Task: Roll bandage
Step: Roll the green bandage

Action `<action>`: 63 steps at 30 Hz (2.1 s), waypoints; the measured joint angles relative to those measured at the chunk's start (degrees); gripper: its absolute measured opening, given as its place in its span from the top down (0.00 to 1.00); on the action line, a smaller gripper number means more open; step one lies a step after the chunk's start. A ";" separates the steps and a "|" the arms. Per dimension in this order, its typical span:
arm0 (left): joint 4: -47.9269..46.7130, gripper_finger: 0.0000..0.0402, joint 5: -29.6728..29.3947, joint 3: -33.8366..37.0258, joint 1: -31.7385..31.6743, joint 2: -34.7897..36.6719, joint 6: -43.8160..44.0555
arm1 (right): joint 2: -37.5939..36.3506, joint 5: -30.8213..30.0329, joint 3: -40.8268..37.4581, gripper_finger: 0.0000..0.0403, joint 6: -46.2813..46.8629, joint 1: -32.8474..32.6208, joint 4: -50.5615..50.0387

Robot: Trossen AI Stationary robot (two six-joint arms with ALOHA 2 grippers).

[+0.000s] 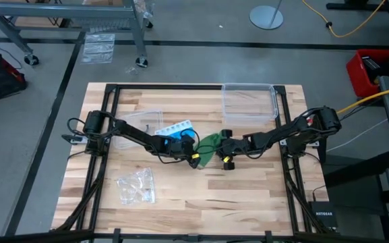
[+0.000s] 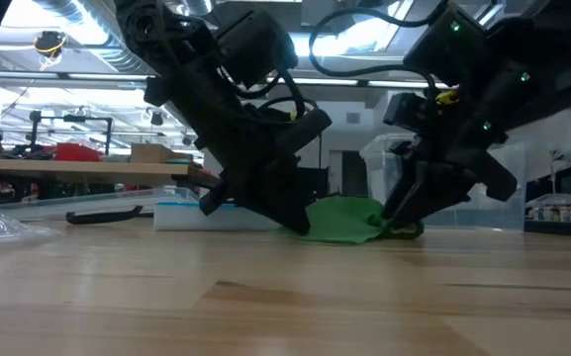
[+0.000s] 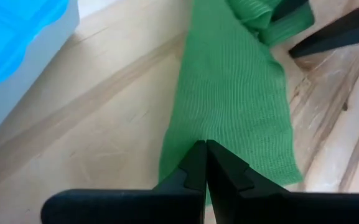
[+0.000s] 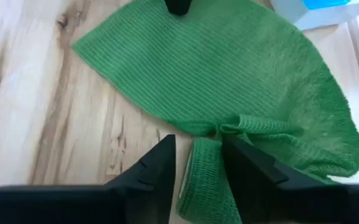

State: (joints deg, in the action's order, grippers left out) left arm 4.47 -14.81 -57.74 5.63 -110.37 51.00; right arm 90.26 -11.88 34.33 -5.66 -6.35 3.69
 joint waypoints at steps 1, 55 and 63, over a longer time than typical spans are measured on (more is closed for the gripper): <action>-0.17 1.00 -0.02 0.00 0.02 0.00 0.08 | -0.01 -0.04 0.03 0.68 0.10 0.00 -0.61; -22.87 1.00 7.09 0.20 0.02 7.80 -11.33 | -5.25 13.51 0.12 0.72 2.89 -0.04 -23.25; -17.65 1.00 6.97 0.15 0.02 7.89 -16.55 | -5.33 13.99 0.09 0.72 4.12 -0.07 -23.80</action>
State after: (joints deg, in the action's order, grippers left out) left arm -13.18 -7.84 -57.58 5.65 -102.48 34.45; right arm 84.93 2.10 34.41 -1.54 -6.42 -20.10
